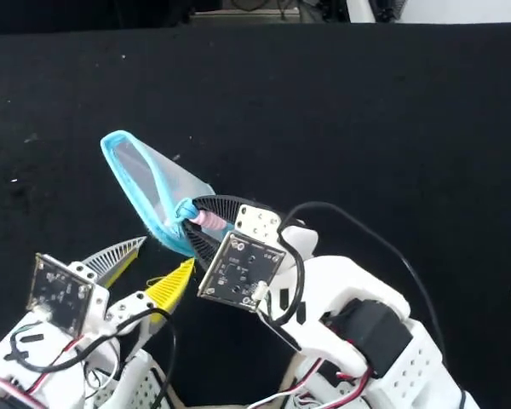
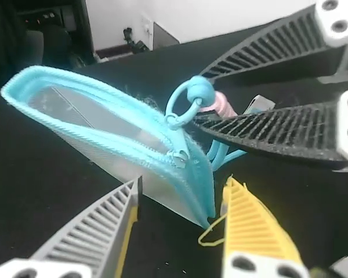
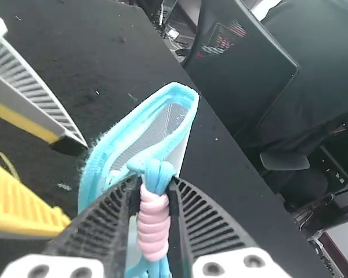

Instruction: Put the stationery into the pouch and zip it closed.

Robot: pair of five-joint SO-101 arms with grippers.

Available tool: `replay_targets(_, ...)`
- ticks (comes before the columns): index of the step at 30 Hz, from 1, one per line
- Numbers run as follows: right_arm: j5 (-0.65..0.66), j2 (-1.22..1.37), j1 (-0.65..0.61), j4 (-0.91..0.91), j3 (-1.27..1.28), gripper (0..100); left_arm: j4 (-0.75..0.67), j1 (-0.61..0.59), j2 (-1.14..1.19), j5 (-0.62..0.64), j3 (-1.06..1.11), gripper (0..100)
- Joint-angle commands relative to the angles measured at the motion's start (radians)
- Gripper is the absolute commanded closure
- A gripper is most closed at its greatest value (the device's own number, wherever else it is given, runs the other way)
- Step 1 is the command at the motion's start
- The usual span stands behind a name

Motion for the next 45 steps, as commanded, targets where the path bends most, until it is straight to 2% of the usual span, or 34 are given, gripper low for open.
replay_targets(1,0.003,0.007,0.014,-0.025,-0.008,98.8,-0.100,0.004,0.008,-0.005,0.116,76)
replay_targets(4,0.005,0.001,0.017,-0.021,-0.008,98.8,-0.164,0.002,0.006,-0.006,0.186,76)
replay_targets(8,0.006,0.001,0.020,-0.015,-0.038,98.8,-0.166,-0.005,0.006,-0.008,0.200,76)
replay_targets(11,0.003,0.001,0.020,-0.015,-0.070,98.8,-0.166,-0.079,0.006,-0.018,0.197,76)
replay_targets(16,0.003,0.008,0.018,-0.015,-0.071,98.8,-0.173,-0.225,0.006,-0.138,0.202,76)
replay_targets(22,0.003,0.008,0.018,-0.023,-0.064,98.8,-0.173,-0.249,0.006,-0.155,0.194,76)
replay_targets(30,0.003,0.008,0.015,-0.017,-0.061,98.8,-0.163,-0.242,0.005,-0.153,0.183,77)
replay_targets(40,0.003,0.008,0.014,-0.025,-0.061,98.8,-0.074,-0.237,-0.078,-0.146,0.096,76)
replay_targets(43,0.003,0.008,0.014,-0.025,-0.061,98.8,-0.072,-0.137,-0.077,-0.143,0.101,76)
replay_targets(45,0.003,0.008,0.014,-0.025,-0.061,98.8,-0.072,-0.045,-0.077,-0.086,0.094,76)
